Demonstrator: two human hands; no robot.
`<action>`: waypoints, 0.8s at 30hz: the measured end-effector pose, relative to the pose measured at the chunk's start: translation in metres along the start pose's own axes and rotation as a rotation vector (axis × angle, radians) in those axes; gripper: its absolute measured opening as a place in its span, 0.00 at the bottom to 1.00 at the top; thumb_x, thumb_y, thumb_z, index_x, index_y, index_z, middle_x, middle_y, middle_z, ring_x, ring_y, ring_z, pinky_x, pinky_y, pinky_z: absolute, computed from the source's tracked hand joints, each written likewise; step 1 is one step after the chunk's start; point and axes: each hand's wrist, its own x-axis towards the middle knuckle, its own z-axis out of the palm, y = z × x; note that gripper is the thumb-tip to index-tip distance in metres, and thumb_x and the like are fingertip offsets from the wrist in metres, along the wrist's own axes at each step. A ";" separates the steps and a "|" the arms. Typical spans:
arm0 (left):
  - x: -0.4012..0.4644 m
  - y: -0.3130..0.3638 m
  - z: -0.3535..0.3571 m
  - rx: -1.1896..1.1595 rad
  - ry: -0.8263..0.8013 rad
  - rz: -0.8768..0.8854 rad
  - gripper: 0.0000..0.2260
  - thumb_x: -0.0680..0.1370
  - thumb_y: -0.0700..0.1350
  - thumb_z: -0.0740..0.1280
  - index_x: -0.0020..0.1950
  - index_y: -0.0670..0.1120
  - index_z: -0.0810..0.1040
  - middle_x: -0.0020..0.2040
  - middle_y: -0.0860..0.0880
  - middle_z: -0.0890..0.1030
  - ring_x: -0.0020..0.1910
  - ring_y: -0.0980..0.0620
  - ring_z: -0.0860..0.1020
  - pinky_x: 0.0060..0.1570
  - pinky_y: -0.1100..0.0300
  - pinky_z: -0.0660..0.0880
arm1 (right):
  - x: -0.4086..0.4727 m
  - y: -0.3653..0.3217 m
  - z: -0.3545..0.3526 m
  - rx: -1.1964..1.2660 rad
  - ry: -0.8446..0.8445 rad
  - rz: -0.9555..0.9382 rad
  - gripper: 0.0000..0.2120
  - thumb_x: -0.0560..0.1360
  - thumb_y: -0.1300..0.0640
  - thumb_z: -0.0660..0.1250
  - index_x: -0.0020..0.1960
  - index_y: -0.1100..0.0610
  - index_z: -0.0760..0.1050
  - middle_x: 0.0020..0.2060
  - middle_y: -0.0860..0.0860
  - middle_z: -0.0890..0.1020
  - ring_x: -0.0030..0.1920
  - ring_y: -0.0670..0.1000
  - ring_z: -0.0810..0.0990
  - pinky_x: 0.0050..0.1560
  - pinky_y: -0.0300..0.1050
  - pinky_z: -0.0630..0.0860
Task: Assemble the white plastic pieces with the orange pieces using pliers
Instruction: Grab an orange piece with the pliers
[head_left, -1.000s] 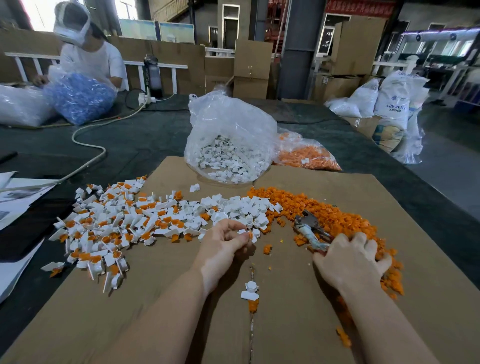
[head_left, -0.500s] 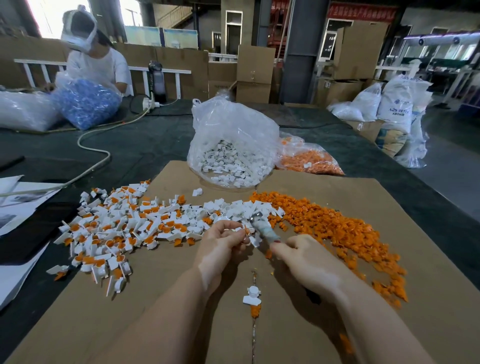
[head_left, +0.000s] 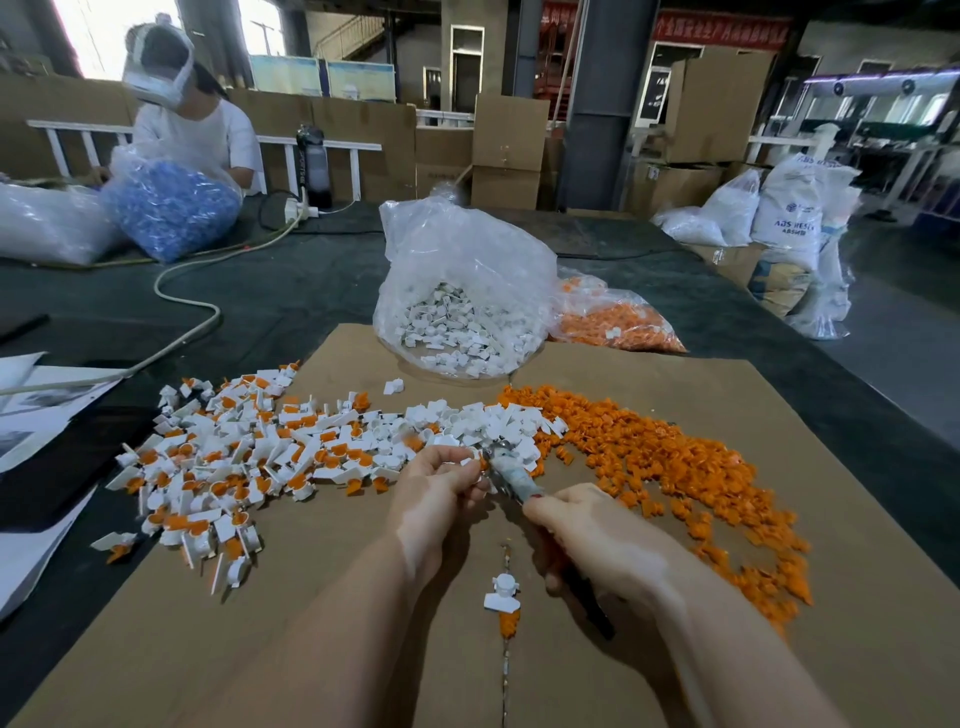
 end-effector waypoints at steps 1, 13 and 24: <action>0.000 0.000 0.000 0.003 0.006 0.002 0.04 0.77 0.33 0.63 0.49 0.40 0.73 0.33 0.46 0.77 0.24 0.58 0.74 0.24 0.69 0.72 | 0.000 0.000 0.000 -0.002 -0.001 0.002 0.15 0.77 0.50 0.56 0.37 0.57 0.70 0.30 0.54 0.76 0.32 0.53 0.75 0.36 0.46 0.68; 0.001 -0.003 0.001 0.003 0.034 0.004 0.04 0.77 0.33 0.62 0.48 0.40 0.73 0.33 0.46 0.76 0.28 0.56 0.73 0.27 0.68 0.73 | 0.001 -0.003 0.010 -0.107 0.040 -0.054 0.18 0.79 0.44 0.54 0.42 0.58 0.69 0.32 0.55 0.76 0.32 0.53 0.74 0.38 0.48 0.71; 0.003 -0.004 0.000 0.011 0.052 -0.011 0.03 0.78 0.34 0.61 0.49 0.40 0.73 0.33 0.45 0.75 0.30 0.53 0.72 0.38 0.57 0.73 | -0.002 0.000 0.008 -0.045 0.030 0.002 0.22 0.78 0.40 0.54 0.46 0.59 0.71 0.33 0.54 0.79 0.32 0.51 0.78 0.48 0.52 0.77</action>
